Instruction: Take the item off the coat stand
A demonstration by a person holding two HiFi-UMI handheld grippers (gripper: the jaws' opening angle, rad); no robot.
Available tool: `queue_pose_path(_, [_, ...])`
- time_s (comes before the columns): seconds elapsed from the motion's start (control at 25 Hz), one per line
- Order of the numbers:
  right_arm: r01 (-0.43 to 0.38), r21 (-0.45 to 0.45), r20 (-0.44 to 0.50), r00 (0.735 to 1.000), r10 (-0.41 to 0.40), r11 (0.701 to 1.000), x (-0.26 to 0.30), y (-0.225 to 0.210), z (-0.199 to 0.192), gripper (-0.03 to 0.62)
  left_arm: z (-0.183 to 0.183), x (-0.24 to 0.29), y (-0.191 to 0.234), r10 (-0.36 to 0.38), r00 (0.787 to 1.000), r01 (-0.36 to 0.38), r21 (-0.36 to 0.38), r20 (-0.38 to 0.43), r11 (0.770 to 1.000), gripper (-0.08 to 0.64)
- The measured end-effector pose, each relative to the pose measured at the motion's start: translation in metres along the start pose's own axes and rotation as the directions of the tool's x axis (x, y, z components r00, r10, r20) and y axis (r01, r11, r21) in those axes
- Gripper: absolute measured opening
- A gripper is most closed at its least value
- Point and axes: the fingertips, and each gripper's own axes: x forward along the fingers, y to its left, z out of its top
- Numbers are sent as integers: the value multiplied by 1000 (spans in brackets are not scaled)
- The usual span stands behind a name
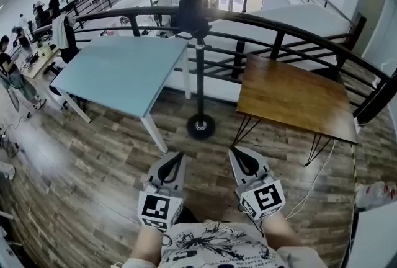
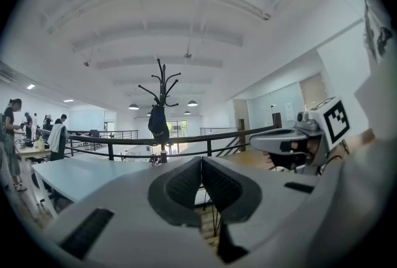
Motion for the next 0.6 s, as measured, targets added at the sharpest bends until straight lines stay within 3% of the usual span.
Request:
queue_pose_path(0.24, [40,-1,-21,999,-40,999,51,-6,-16,-6,-19,23,51,17,1000,-17,-15,9,1000,5])
queue_pose_path(0.6, [132,9,-24,991,-132,991,78,-39,-14,-6,-10,65,71,-58,998,58,-8,16,998,5])
